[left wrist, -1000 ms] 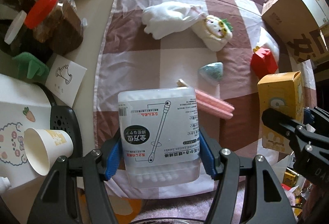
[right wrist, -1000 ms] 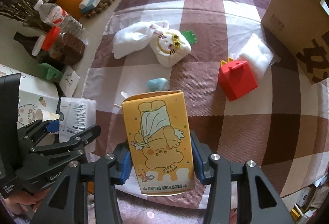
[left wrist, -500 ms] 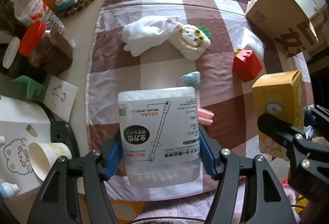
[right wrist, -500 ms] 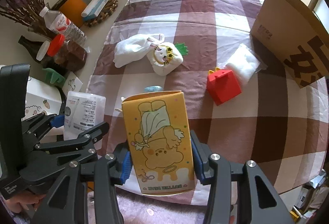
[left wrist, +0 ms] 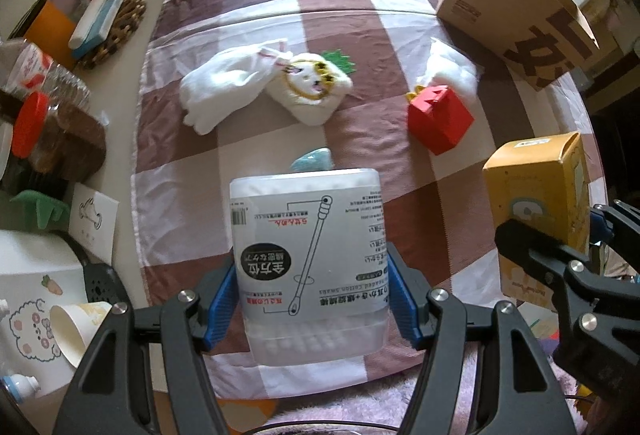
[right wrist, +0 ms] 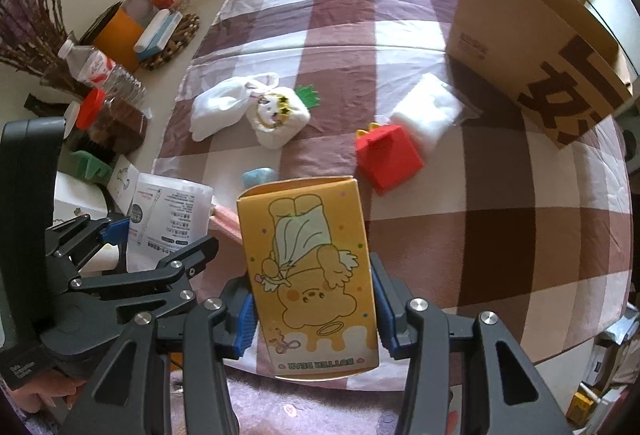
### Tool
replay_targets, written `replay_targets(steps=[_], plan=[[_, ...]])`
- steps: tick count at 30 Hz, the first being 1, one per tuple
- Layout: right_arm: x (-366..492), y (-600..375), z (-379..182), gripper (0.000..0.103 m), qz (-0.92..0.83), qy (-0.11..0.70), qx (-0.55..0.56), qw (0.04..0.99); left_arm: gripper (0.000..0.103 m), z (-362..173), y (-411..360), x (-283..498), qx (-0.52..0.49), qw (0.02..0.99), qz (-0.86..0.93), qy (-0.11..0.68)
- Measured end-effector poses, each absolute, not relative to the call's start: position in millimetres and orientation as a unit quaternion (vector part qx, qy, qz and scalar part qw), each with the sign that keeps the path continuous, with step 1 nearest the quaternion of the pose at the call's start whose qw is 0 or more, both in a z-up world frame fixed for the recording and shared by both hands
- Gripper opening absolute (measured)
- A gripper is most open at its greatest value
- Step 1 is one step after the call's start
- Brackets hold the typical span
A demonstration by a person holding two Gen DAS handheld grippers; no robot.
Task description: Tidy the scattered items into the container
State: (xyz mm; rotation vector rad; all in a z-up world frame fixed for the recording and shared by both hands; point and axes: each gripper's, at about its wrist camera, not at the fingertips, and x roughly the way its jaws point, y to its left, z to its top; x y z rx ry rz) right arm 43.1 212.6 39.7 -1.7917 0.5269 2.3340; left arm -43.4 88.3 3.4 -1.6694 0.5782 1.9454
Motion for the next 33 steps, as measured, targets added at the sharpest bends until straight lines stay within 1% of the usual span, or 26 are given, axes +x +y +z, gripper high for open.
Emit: replay_targets(steps=[33], plan=[[93, 293, 36, 0.049, 0.768, 0.235, -0.577, 0.15, 0.066, -4, 181, -6, -0.6, 0.314, 0.684, 0.271]])
